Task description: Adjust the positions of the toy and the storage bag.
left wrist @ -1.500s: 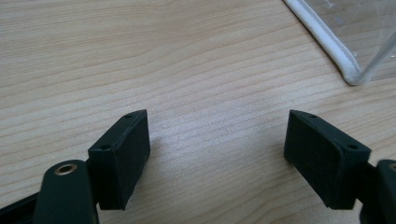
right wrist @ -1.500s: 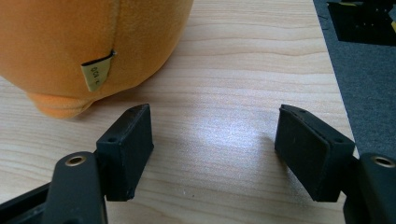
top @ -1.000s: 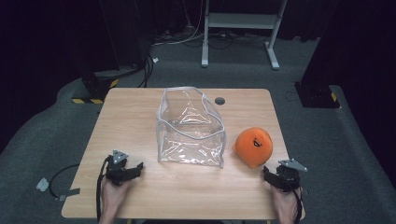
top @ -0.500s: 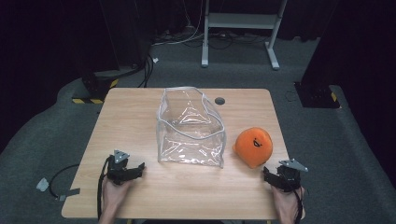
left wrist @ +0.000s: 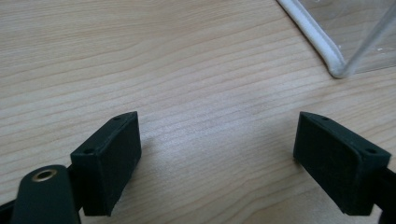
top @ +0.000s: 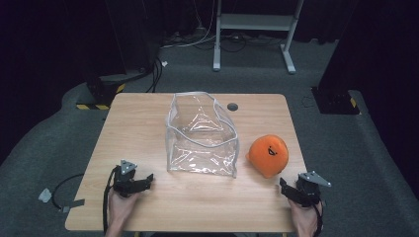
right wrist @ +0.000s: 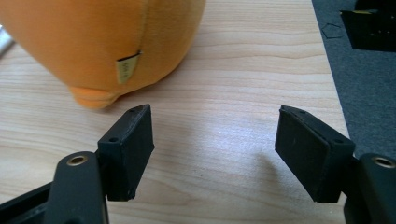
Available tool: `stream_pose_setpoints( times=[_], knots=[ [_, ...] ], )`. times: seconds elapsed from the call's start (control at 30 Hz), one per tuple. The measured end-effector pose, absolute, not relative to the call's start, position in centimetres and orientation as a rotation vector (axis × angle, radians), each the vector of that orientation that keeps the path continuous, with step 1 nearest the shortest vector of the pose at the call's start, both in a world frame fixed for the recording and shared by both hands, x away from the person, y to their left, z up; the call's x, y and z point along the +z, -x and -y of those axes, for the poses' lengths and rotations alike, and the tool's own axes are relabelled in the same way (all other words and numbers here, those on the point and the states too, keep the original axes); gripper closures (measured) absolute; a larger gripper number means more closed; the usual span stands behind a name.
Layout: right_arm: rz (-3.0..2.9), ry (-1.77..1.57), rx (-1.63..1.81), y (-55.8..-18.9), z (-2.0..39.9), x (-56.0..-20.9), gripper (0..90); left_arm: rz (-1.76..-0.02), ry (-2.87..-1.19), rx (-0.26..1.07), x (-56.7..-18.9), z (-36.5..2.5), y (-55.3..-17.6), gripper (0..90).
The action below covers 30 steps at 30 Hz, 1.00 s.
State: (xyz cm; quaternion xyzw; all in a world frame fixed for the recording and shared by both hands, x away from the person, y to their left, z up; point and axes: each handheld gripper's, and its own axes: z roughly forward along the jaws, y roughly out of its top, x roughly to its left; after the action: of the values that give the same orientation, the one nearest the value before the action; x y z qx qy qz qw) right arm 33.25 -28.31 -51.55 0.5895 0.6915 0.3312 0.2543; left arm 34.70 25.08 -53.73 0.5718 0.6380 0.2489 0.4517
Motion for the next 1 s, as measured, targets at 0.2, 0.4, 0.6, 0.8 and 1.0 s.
stream_pose_setpoints(
  times=[0.2, 0.4, 0.6, 0.8, 1.0],
  knots=[
    [-1.901, -1.59, 0.954, -32.7, 28.2, -51.1, 31.1, -1.57, -1.403, 0.59, -53.5, -24.8, -34.5, 15.2],
    [-1.912, -1.573, 0.989, -32.2, 28.3, -50.5, 33.4, -1.552, -1.413, 0.575, -53.3, -24.5, -34.3, 15.3],
    [-1.929, -1.539, 1.052, -31.3, 28.0, -49.8, 37.1, -1.536, -1.434, 0.555, -53.0, -23.8, -34.1, 15.7],
    [-1.957, -1.501, 1.106, -30.9, 27.5, -49.2, 38.4, -1.517, -1.435, 0.533, -52.6, -23.3, -34.0, 15.8],
    [-1.982, -1.463, 1.142, -30.8, 26.8, -48.6, 39.2, -1.499, -1.435, 0.509, -52.3, -22.8, -33.8, 16.0]
  ],
)
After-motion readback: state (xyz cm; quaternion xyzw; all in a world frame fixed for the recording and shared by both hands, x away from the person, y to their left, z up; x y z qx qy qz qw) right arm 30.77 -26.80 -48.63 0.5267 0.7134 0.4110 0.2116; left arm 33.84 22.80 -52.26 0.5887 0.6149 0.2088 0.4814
